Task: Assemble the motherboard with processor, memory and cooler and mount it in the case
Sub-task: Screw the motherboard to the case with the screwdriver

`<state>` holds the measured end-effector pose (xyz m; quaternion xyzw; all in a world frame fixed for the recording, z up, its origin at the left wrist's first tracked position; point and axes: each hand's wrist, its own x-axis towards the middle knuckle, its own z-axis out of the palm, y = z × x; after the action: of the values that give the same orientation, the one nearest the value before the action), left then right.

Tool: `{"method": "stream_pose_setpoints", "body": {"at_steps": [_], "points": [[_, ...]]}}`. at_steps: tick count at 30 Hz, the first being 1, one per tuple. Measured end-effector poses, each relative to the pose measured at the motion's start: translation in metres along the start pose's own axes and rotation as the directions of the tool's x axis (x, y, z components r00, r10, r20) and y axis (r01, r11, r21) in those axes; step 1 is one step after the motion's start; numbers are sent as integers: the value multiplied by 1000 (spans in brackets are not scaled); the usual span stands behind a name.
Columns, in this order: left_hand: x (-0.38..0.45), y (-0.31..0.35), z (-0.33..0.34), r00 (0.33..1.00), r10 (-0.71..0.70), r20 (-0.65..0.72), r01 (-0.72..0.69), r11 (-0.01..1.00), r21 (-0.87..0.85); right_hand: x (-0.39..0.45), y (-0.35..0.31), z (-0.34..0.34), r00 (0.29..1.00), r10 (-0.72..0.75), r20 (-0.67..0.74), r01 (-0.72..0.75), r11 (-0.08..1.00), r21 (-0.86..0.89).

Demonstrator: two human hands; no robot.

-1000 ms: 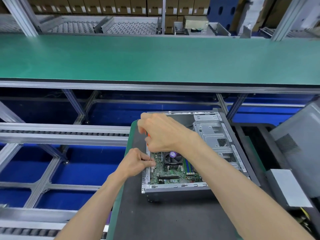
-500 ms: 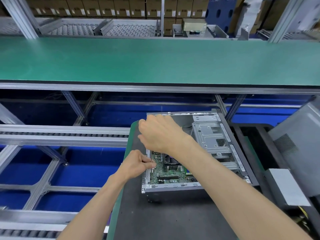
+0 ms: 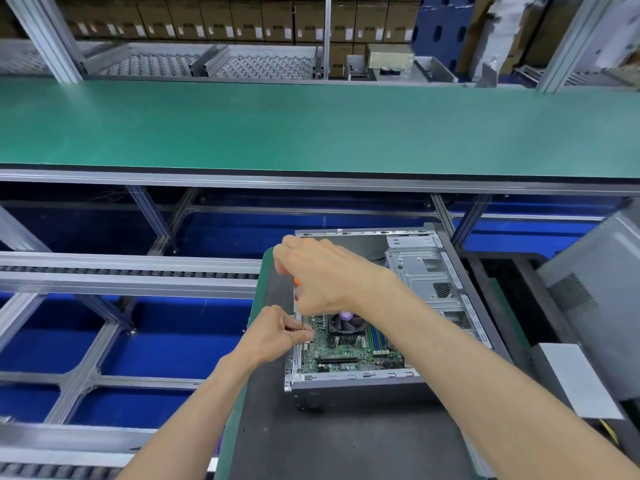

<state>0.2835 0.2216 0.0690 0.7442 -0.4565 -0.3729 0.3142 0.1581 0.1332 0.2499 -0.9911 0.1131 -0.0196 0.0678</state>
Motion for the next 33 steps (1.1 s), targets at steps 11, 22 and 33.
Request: {"method": "stream_pose_setpoints", "body": {"at_steps": [11, 22, 33], "points": [[-2, 3, -1, 1000, -16, 11, 16, 999, 49, 1, -3, 4, 993, 107, -45, -111, 990, -83], [0, 6, -4, 998, -22, 52, 22, 1000, 15, -2, -6, -3, 995, 94, 16, -92, 990, -103], [0, 8, -4, 999, -26, 30, 25, 1000, 8, -4, 1, -7, 996, 21, 84, -22, 1000, 11]]}}
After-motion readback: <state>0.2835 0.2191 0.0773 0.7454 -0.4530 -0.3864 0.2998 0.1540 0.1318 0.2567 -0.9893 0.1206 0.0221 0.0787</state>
